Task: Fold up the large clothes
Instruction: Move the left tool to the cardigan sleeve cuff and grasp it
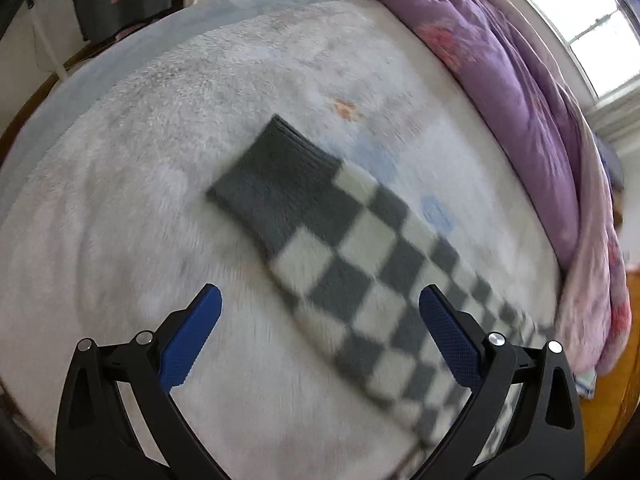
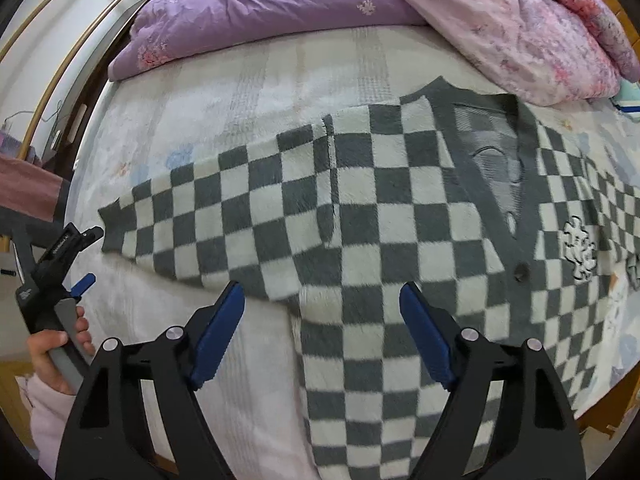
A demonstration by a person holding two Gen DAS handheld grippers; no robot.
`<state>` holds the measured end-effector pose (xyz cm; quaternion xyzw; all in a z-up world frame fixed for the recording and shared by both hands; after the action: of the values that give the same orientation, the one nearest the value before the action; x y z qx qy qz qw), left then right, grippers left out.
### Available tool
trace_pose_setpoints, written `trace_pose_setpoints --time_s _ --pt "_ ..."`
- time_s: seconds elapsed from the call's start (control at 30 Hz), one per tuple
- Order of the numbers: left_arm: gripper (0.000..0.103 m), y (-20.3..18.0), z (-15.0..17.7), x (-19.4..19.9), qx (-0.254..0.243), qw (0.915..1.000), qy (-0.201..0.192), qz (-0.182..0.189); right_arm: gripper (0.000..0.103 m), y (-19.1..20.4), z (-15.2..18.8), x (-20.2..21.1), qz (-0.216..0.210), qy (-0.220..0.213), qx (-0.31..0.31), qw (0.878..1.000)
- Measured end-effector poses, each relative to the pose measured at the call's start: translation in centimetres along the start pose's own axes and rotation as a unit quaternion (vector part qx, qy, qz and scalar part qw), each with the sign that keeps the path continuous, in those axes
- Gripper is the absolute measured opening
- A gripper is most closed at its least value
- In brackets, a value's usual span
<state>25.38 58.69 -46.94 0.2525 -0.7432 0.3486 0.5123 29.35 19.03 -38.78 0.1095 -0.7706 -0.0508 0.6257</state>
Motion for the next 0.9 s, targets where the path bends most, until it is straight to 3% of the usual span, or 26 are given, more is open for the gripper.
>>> trace_pose_setpoints --time_s 0.07,0.1,0.13,0.17,0.2,0.27,0.37,0.47,0.57,0.67,0.8,0.9 --pt "0.098 1.0 -0.9 -2.4 0.03 0.9996 0.003 -0.004 0.077 0.1 -0.8 -1.3 0.0 -0.002 0.005 1.0" --pt "0.089 1.4 -1.2 -3.6 0.044 0.999 0.009 -0.001 0.077 0.1 -1.2 -2.1 0.002 -0.004 0.01 1.0" --pt "0.059 1.6 -1.4 -4.4 0.052 0.9986 0.012 0.005 0.077 0.0 -1.4 -2.8 0.005 -0.006 0.014 1.0" --pt "0.051 2.0 -1.7 -5.7 0.059 0.998 0.022 0.002 0.077 -0.1 -1.7 -3.4 0.009 -0.006 0.017 1.0" --pt "0.034 2.4 -1.9 -6.2 0.062 0.9976 0.025 -0.014 0.076 -0.4 -1.9 -4.1 0.012 -0.004 0.018 1.0" --pt "0.01 2.8 -2.9 -5.5 0.067 0.9976 -0.013 -0.01 0.068 -0.9 -2.2 -5.4 0.005 0.004 0.016 1.0" --pt "0.01 1.6 -3.5 -3.4 0.014 0.9987 -0.045 -0.02 0.059 -1.6 -2.8 -7.0 -0.025 0.001 0.012 1.0" --pt "0.01 -1.5 -3.4 0.1 -0.077 0.9912 -0.095 -0.051 0.045 -2.4 -3.5 -8.7 -0.051 -0.005 0.011 0.999" --pt "0.01 -5.7 -3.1 4.9 -0.143 0.9766 -0.148 -0.062 0.021 -3.4 -3.2 -11.6 -0.063 0.021 0.009 0.998" --pt "0.01 -9.5 -2.5 8.8 -0.205 0.9573 -0.186 -0.084 0.011 -4.2 -2.1 -14.2 -0.104 0.046 -0.034 0.993" --pt "0.01 -16.4 0.0 14.5 -0.264 0.9356 -0.227 -0.059 0.009 -5.5 0.4 -16.8 -0.142 0.063 -0.108 0.982" --pt "0.01 -22.8 3.5 18.6 -0.317 0.912 -0.259 -0.029 0.009 -6.4 1.2 -17.0 -0.186 0.054 -0.179 0.965"
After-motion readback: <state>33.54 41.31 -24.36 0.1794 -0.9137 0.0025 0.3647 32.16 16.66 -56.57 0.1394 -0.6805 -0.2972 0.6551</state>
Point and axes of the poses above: each gripper's, at about its wrist camera, not at the fingertips, and x roughly against the way its jaws point, y to its left, z to its underside, the point moved 8 cm from there along -x, roughly the way its jaws point, and after that the axes turned 3 degrees about -z, right-handed, at the moved point
